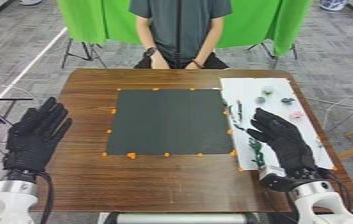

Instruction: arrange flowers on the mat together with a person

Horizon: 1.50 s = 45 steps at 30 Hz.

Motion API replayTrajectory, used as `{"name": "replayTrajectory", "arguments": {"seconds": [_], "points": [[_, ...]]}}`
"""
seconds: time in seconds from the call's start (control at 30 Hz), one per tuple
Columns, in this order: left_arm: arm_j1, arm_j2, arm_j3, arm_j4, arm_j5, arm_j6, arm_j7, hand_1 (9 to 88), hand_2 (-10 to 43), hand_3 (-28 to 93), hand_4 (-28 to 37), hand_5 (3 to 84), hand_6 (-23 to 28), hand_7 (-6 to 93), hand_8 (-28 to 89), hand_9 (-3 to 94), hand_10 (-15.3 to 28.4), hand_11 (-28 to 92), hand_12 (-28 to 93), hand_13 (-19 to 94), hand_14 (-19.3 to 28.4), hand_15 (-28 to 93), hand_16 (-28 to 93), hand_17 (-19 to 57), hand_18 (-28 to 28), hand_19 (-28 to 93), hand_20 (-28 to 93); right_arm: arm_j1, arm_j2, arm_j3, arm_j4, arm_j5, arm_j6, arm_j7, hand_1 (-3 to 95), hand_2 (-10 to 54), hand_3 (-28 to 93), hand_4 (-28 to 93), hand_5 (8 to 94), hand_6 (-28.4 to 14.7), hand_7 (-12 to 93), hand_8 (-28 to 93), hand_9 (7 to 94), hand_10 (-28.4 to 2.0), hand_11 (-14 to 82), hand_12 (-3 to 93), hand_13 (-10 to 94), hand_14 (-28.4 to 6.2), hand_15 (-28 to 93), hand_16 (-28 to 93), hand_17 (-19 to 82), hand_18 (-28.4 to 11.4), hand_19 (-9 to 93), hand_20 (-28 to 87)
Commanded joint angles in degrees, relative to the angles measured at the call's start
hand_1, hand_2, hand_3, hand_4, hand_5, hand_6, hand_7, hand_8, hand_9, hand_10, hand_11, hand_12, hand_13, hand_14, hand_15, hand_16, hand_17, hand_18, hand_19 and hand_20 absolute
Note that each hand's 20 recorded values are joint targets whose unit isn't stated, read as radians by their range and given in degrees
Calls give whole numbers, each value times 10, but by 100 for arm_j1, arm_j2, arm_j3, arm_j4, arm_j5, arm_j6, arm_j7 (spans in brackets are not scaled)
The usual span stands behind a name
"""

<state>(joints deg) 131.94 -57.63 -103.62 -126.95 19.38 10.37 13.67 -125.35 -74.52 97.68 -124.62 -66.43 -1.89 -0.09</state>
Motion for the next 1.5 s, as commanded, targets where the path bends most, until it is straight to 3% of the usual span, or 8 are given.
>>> {"name": "replayTrajectory", "arguments": {"seconds": [0.03,0.53,1.27,1.33,1.4,1.5], "points": [[95,-65,11,24,-50,-94,26,321,118,696,-283,414,85,46,-84,342,123,108,64,230,82,101,-46,-14,98,222,124,-28,12,-11,-16,2,54,7,226,100,824,-253,418,-65,117,-133,342,-140,88,76,287,-104,164,50,143,-145,394,116],[206,-64,-27,-23,-149,-85,112,321,118,697,-283,415,86,46,-84,344,124,109,64,234,85,105,-47,-16,103,227,124,-60,-46,25,-28,14,-38,18,226,101,824,-252,419,-64,119,-134,343,-139,88,76,291,-106,165,51,142,-148,396,115],[239,-78,-20,-1,-244,-111,120,321,118,698,-283,416,88,47,-85,348,125,110,65,239,87,108,-46,-17,105,228,124,-91,-75,62,-41,15,-82,58,225,102,823,-252,420,-64,117,-133,343,-137,88,77,293,-107,165,54,140,-152,396,118],[234,-84,-4,14,-320,-114,121,321,118,698,-283,417,87,46,-85,348,125,110,65,240,88,109,-46,-16,105,228,124,-100,-80,70,-54,0,-74,73,225,102,823,-252,420,-64,118,-133,343,-138,88,77,294,-107,165,55,140,-153,398,119],[242,-82,2,27,-490,-165,153,321,118,698,-283,417,88,47,-85,349,125,110,65,241,88,110,-46,-16,105,228,123,-85,-72,60,-48,18,-68,101,226,102,823,-252,420,-64,119,-132,343,-141,88,77,295,-107,166,55,139,-154,398,120],[217,-80,21,49,-588,-194,193,321,119,697,-283,418,87,48,-85,352,125,111,65,244,90,111,-47,-15,105,228,124,-93,-76,69,-51,18,-80,115,226,102,823,-252,421,-64,121,-133,341,-146,87,77,295,-106,166,55,139,-155,400,121]]}}
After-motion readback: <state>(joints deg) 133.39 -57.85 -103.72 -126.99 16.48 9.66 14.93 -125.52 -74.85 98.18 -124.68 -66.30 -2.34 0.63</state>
